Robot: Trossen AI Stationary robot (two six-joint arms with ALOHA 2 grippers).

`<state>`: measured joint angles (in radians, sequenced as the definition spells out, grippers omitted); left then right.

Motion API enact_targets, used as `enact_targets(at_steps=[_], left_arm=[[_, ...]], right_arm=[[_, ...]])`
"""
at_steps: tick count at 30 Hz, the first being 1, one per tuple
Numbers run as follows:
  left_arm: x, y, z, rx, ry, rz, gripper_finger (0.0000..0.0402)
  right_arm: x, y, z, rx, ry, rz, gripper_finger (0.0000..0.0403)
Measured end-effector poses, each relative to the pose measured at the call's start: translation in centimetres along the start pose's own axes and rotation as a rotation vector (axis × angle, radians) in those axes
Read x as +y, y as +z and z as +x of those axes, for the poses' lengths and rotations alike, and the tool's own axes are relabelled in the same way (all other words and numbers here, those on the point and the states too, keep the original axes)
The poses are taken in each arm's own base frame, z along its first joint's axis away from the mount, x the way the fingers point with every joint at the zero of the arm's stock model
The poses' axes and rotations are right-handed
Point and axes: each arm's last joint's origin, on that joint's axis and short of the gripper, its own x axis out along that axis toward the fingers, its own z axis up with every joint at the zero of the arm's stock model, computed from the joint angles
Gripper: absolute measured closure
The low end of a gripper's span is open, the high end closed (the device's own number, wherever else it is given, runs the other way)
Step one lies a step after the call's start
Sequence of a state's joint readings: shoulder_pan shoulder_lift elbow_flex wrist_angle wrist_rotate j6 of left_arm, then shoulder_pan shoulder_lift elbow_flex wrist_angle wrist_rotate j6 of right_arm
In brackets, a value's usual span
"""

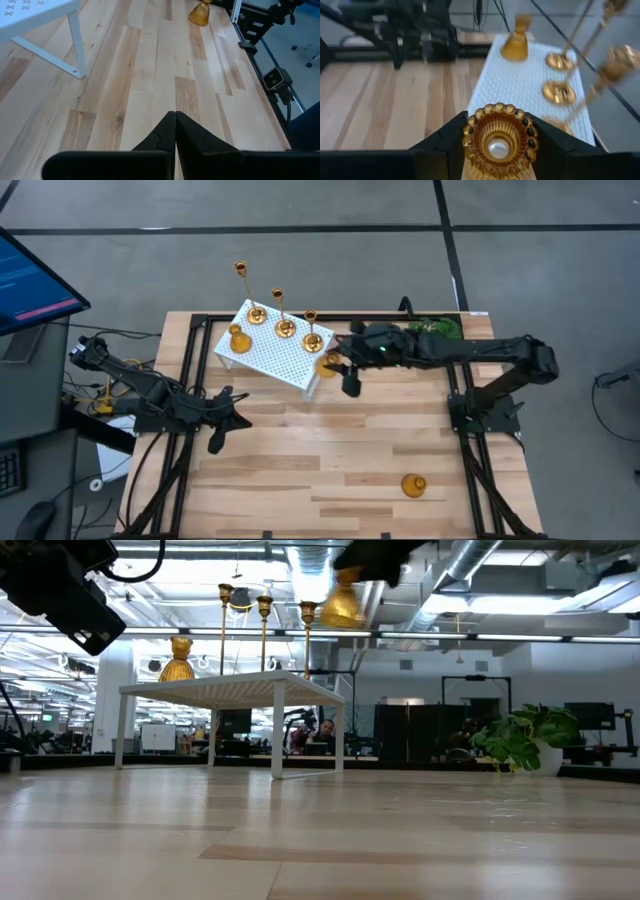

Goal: Pick & Place candle stick holders
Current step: Put the top brown glass candle holder on the shelf aligned with the other brown glass candle holder

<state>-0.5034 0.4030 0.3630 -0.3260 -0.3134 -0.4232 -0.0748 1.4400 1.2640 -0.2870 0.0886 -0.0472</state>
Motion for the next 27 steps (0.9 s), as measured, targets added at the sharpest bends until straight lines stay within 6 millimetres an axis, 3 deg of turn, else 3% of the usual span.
enact_targets(at_steps=[11, 17, 22, 27], left_arm=[[-0.1, 0.0, 0.2, -0.001, -0.001, 0.000, 0.0394], [-0.1, 0.1, 0.2, -0.007, -0.003, -0.002, 0.0394], [-0.1, 0.1, 0.2, -0.008, -0.003, -0.003, 0.0394], [-0.2, 0.2, 0.2, -0.018, -0.008, -0.006, 0.0394]], right_arm=[[-1.2, 4.1, 8.7, -0.020, 0.082, -0.088, 0.0241], [-2.4, 5.0, 13.3, -0.003, 0.070, -0.082, 0.0242], [-2.6, 5.4, 15.6, 0.043, 0.072, -0.074, 0.0247], [-1.8, 5.5, 16.2, 0.076, 0.072, -0.091, 0.0230]])
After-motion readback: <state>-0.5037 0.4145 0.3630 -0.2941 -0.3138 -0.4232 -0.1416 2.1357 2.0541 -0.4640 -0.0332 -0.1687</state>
